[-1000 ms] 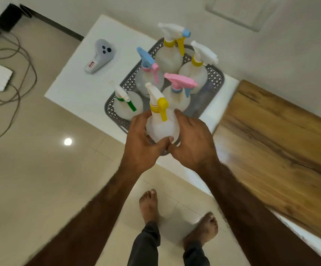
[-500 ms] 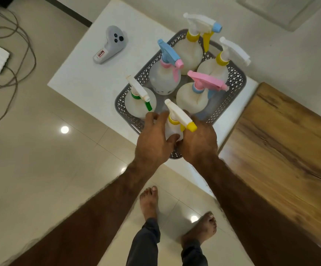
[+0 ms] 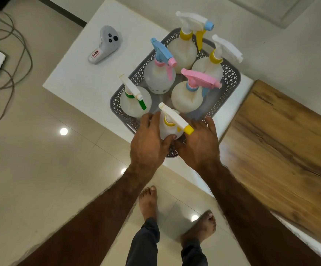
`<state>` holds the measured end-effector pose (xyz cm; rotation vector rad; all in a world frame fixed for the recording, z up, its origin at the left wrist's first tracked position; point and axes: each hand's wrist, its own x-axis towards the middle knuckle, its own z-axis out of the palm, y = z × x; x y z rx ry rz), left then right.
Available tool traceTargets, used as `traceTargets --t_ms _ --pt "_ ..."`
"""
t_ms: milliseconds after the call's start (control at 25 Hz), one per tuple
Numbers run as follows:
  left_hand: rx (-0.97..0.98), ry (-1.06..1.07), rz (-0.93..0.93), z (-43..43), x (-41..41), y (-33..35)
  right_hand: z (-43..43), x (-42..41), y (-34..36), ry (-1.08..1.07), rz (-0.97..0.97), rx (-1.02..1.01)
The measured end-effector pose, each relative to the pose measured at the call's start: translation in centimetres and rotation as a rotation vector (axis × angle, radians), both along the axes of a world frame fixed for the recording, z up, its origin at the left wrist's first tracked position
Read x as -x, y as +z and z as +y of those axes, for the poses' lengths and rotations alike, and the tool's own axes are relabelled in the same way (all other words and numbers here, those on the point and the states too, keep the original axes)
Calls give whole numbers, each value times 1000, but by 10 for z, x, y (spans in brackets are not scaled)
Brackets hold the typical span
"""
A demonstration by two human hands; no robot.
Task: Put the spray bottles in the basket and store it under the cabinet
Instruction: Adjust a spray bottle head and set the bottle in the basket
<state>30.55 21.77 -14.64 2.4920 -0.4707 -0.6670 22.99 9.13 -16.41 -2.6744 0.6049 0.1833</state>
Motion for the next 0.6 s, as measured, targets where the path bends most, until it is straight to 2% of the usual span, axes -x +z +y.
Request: traceTargets --t_ms 160,280,440,600 --pt "165 34 -213 25 3 9 -19 12 10 -9 -200 72" --pt "228 209 -310 41 -6 11 -50 11 17 -149 -341 125" --pt "214 716 -123 41 -17 8 -110 -13 16 -396 -427 168" --pt "265 838 -17 29 -13 -1 -146 -50 17 -411 -324 190"
